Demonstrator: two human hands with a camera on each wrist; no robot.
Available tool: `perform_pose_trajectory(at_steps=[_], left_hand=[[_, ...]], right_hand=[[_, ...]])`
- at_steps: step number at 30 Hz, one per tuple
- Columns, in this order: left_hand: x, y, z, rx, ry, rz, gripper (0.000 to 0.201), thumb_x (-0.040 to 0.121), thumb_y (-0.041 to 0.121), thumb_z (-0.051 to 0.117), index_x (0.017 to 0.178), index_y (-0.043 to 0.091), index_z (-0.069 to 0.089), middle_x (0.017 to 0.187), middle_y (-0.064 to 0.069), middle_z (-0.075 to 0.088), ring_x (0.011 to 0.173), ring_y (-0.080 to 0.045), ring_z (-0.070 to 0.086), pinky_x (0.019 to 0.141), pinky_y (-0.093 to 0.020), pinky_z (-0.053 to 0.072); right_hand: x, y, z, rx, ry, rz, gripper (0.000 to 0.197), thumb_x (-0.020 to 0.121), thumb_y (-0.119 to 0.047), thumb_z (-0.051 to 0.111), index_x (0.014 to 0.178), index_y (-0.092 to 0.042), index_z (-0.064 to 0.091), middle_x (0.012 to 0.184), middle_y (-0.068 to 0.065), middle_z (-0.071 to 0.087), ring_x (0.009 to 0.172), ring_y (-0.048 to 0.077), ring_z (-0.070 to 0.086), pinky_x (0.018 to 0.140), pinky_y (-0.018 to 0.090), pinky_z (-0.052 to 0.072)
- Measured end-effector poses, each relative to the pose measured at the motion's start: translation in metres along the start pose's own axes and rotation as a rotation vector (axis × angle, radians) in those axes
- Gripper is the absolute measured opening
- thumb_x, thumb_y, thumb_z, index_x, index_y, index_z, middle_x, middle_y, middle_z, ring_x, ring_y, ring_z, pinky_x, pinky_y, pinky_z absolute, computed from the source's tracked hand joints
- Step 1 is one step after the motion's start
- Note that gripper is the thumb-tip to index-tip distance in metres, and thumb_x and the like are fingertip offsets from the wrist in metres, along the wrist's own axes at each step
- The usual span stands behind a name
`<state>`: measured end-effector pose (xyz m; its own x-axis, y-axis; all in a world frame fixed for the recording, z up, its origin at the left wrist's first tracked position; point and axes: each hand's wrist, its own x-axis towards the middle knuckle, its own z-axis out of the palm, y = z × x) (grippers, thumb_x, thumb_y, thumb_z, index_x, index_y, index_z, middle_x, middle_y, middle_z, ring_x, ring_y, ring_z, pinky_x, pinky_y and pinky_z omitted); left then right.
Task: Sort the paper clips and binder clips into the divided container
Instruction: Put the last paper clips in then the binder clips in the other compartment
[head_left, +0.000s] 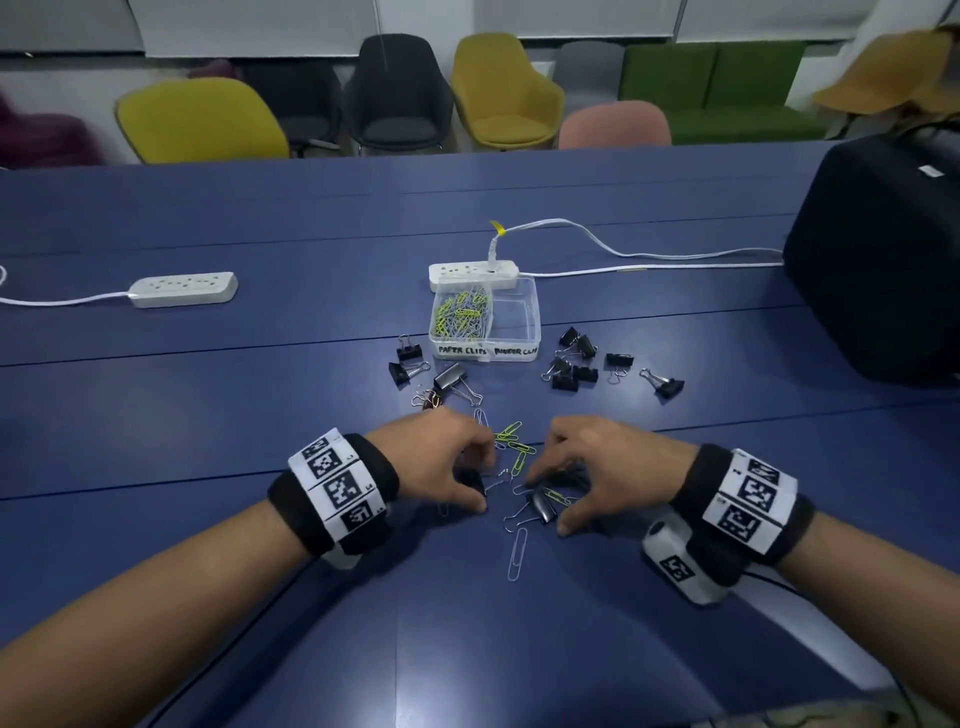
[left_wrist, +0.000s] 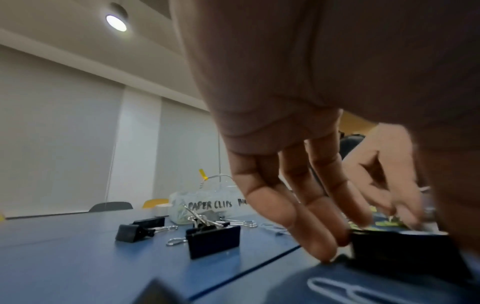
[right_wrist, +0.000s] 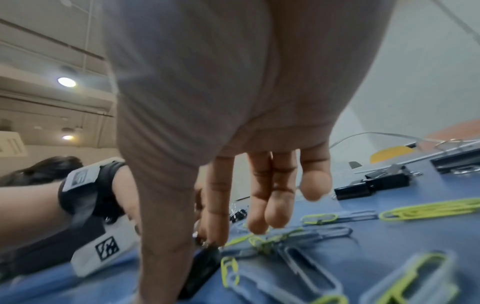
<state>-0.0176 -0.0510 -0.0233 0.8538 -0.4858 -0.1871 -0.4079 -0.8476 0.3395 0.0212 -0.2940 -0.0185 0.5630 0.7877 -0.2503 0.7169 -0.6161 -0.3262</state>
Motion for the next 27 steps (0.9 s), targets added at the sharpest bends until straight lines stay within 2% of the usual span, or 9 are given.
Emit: perform_pose_trajectory(at_steps=[5,8,11,13,16,18,20,23,27], left_hand=[[-0.005,-0.014,-0.022,-0.139,0.067,-0.103,0.030,0.067,0.035,0.079,0.090,0.027,0.061,0.082,0.012,0.067,0.071,-0.006,0.064,0.069,-0.026,0.054],[-0.011,-0.038,-0.039,-0.070,0.172,-0.242,0.028,0.067,0.033,0.079,0.087,0.027,0.061,0.079,0.016,0.063,0.071,-0.006,0.062,0.070,-0.029,0.053],[-0.014,-0.058,-0.045,0.021,0.167,-0.353,0.026,0.070,0.030,0.080,0.089,0.028,0.063,0.086,0.014,0.061,0.077,-0.011,0.059,0.070,-0.027,0.047],[-0.013,-0.065,-0.041,0.041,0.131,-0.398,0.025,0.072,0.029,0.080,0.091,0.028,0.063,0.093,0.010,0.062,0.081,-0.013,0.058,0.071,-0.027,0.045],[-0.015,-0.067,-0.033,0.085,0.109,-0.431,0.024,0.075,0.034,0.077,0.093,0.031,0.061,0.103,0.009,0.057,0.087,-0.014,0.056,0.074,-0.028,0.046],[-0.021,-0.062,-0.030,0.145,0.153,-0.399,0.024,0.075,0.039,0.075,0.093,0.033,0.060,0.102,0.011,0.052,0.090,-0.014,0.056,0.074,-0.028,0.046],[-0.027,-0.052,-0.028,0.142,0.189,-0.309,0.021,0.075,0.039,0.073,0.092,0.033,0.061,0.095,0.015,0.055,0.083,-0.011,0.058,0.070,-0.027,0.047],[-0.032,-0.034,-0.020,-0.036,0.028,-0.209,0.022,0.073,0.038,0.076,0.089,0.031,0.064,0.077,0.014,0.065,0.067,-0.002,0.060,0.066,-0.025,0.052],[-0.022,-0.028,-0.008,-0.127,-0.152,-0.143,0.021,0.075,0.034,0.079,0.090,0.027,0.066,0.073,0.013,0.069,0.064,0.001,0.062,0.069,-0.025,0.054]], right_hand=[[0.009,-0.006,-0.007,-0.029,0.012,-0.046,0.039,0.067,-0.053,0.078,0.101,-0.037,0.071,0.092,-0.012,0.050,0.089,0.007,0.052,0.081,0.032,0.049],[0.015,0.008,-0.031,0.045,0.184,0.040,0.030,0.068,-0.056,0.076,0.092,-0.038,0.072,0.086,-0.012,0.058,0.079,0.003,0.055,0.075,0.026,0.049],[0.029,0.035,-0.046,0.010,0.319,0.274,0.032,0.071,-0.051,0.074,0.099,-0.035,0.070,0.082,-0.013,0.064,0.079,0.009,0.060,0.070,0.027,0.049],[0.039,0.048,-0.044,-0.061,0.279,0.382,0.036,0.072,-0.048,0.074,0.104,-0.031,0.069,0.085,-0.011,0.066,0.085,0.015,0.062,0.070,0.026,0.045],[0.042,0.055,-0.036,-0.050,0.213,0.429,0.049,0.073,-0.046,0.074,0.118,-0.031,0.063,0.092,-0.009,0.067,0.090,0.017,0.061,0.076,0.029,0.049],[0.034,0.058,-0.034,0.017,0.226,0.422,0.054,0.073,-0.045,0.075,0.123,-0.034,0.058,0.090,-0.014,0.065,0.087,0.014,0.060,0.079,0.031,0.050],[0.020,0.060,-0.035,0.046,0.255,0.405,0.036,0.074,-0.040,0.074,0.107,-0.037,0.062,0.082,-0.017,0.062,0.079,0.010,0.060,0.080,0.032,0.052],[-0.011,0.059,-0.033,-0.055,0.197,0.468,0.009,0.076,-0.028,0.061,0.083,-0.033,0.063,0.077,-0.016,0.063,0.077,0.012,0.060,0.071,0.026,0.047],[-0.036,0.052,-0.021,-0.214,0.034,0.596,0.008,0.075,-0.027,0.057,0.079,-0.028,0.065,0.086,-0.008,0.067,0.078,0.018,0.059,0.068,0.025,0.042]])
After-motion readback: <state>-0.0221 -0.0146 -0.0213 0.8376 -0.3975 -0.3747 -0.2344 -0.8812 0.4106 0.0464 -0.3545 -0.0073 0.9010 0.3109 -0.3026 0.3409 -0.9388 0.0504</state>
